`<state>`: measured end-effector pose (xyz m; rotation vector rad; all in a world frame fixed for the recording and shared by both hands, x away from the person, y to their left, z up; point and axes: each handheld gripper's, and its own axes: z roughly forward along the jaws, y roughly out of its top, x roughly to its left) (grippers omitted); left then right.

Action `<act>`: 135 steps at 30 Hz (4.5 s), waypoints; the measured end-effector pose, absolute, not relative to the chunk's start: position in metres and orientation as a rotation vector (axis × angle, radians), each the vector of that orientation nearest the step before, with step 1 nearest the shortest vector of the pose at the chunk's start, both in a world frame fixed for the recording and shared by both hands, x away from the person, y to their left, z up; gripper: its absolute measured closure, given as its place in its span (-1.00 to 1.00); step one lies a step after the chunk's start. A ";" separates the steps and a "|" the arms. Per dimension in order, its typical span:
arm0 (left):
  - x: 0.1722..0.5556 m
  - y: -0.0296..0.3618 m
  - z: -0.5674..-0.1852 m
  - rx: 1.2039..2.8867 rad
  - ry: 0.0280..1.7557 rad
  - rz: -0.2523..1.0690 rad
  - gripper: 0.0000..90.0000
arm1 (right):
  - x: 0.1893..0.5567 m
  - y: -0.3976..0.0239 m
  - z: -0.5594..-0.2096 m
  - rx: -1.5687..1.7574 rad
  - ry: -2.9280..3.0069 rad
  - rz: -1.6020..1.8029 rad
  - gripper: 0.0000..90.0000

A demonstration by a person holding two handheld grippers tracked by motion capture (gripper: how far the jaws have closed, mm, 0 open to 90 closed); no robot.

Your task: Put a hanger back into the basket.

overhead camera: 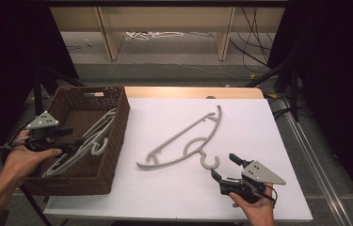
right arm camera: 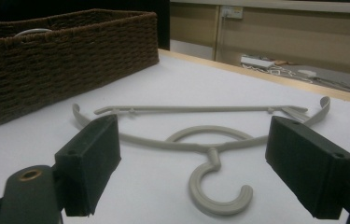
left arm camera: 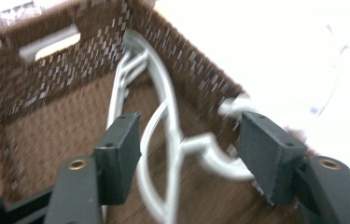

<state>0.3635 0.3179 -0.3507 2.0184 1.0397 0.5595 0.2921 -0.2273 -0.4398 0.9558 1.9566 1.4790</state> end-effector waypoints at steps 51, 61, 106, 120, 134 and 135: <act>0.329 0.122 -0.386 1.724 0.762 0.460 -0.61 | 0.293 -0.233 -0.438 0.948 1.914 1.503 -0.60; 0.323 0.110 -0.405 1.776 0.755 0.419 -0.61 | 0.293 -0.231 -0.438 0.938 1.909 1.523 -0.60; 0.422 0.013 -0.474 2.491 0.709 0.308 -0.04 | 0.291 -0.231 -0.437 0.947 1.929 1.506 -0.59; 0.438 0.007 -0.465 2.615 0.772 0.143 0.32 | 0.291 -0.231 -0.436 0.945 1.928 1.508 -0.59; 0.445 -0.002 -0.461 2.696 0.767 0.102 0.49 | 0.291 -0.230 -0.436 0.944 1.937 1.500 -0.59; 0.445 -0.002 -0.461 2.696 0.771 0.100 0.50 | 0.290 -0.230 -0.436 0.943 1.935 1.502 -0.59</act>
